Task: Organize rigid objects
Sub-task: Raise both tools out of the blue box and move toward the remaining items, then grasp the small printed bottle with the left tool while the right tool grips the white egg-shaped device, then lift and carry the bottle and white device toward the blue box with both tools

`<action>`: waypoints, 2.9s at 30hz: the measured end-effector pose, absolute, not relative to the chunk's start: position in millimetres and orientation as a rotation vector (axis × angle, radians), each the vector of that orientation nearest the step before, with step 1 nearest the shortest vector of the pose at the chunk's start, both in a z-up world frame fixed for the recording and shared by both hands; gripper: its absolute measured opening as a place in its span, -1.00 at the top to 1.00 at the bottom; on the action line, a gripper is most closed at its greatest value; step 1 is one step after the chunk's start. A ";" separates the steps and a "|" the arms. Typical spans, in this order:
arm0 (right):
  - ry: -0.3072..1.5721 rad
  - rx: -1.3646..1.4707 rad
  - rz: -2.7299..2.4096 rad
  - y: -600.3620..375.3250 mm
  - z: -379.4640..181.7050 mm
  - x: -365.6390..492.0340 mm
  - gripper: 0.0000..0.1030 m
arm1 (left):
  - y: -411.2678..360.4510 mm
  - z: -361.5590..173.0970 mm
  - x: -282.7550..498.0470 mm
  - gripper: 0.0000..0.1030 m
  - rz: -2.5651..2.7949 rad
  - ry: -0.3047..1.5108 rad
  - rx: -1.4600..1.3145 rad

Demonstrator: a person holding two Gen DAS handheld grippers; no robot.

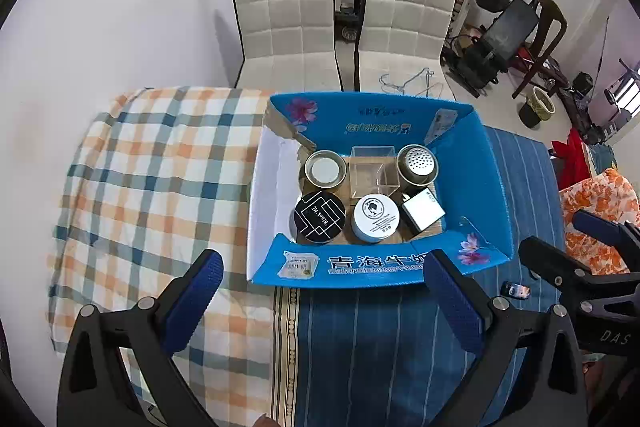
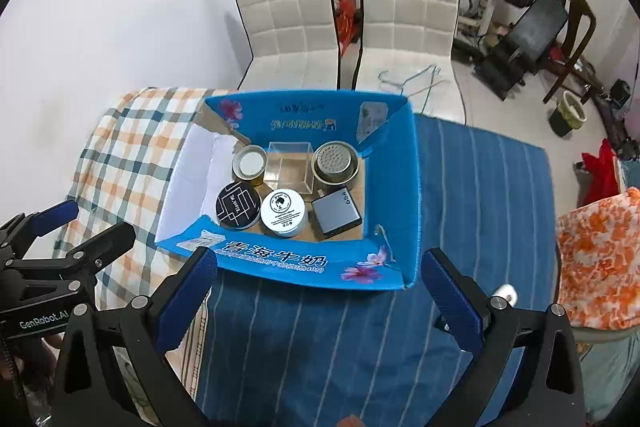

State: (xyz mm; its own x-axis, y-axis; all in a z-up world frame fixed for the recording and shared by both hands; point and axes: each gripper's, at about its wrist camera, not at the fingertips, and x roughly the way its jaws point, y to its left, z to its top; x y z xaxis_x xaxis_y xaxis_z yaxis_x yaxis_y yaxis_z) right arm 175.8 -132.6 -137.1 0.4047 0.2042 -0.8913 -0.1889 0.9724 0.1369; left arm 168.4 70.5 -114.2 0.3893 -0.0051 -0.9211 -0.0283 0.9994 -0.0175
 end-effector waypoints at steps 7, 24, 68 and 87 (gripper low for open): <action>1.110 0.078 0.273 -151.1 -115.0 147.3 -1.00 | 57.3 -83.3 148.5 -0.99 0.006 1.119 -0.025; 1.283 0.357 -0.128 -377.2 -242.1 82.5 -0.94 | -111.9 -140.3 148.6 -0.99 -0.294 1.200 0.125; 1.521 0.377 -0.067 -433.0 -432.1 154.2 0.05 | -280.7 -356.2 170.8 0.38 -0.312 1.550 0.126; 1.515 0.418 -0.074 -442.7 -424.7 138.7 0.06 | -285.9 -353.6 175.4 0.56 -0.273 1.508 0.113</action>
